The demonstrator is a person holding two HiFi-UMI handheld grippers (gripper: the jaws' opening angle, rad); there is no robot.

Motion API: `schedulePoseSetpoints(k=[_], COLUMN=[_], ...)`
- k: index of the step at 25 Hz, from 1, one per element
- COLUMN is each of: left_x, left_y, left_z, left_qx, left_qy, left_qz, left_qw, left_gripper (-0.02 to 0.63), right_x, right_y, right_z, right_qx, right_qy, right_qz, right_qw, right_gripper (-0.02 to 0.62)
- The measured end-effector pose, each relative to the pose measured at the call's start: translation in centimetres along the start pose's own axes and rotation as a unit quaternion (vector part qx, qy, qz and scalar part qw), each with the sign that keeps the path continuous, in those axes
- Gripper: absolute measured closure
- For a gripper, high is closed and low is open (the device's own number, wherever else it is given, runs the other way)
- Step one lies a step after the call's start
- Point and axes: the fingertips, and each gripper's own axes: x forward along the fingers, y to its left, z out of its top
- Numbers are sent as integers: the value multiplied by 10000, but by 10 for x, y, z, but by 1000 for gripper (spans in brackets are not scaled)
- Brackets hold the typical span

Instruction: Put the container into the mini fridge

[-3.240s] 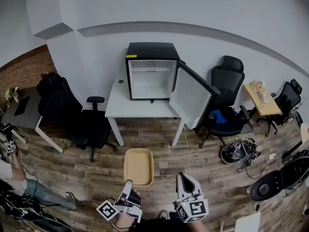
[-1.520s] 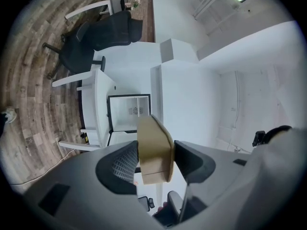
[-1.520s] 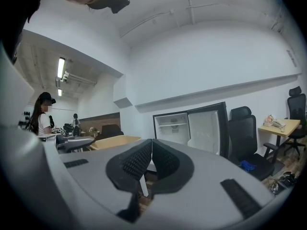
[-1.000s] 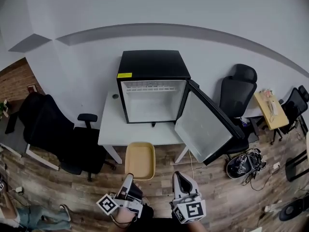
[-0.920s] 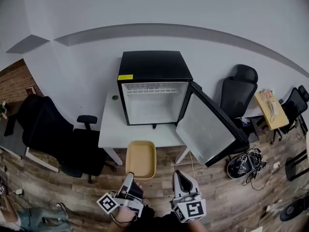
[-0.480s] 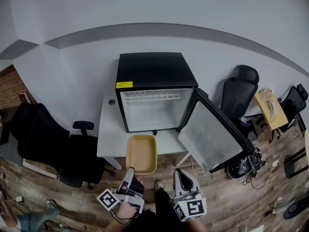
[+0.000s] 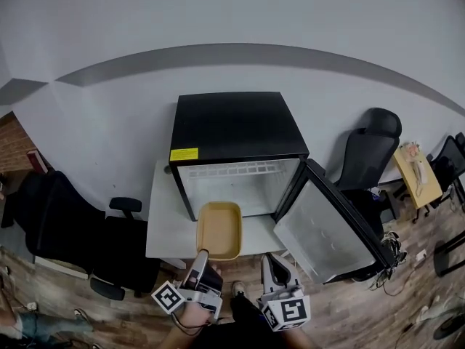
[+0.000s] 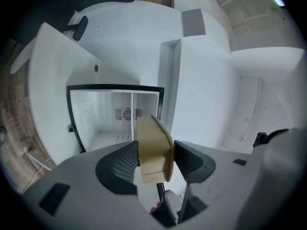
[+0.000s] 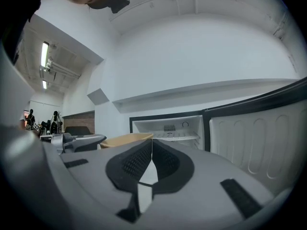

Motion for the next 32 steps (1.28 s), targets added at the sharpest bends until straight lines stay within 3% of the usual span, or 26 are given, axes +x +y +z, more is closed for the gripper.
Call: schedulePoseSetpoints(k=[16, 32], left_x=[143, 213], left_y=[31, 66], left_z=[30, 29], left_qx=[-21, -102], left_qy=[-47, 63], left_qz=[-56, 166], left_qw=[10000, 9998], left_gripper=[368, 365], right_x=[114, 162], right_y=[-71, -103], right_z=[11, -4], right_qx=[-42, 69], right_qy=[74, 272], right_qz=[81, 176], right_qw=[9999, 9995], right_gripper=[579, 578])
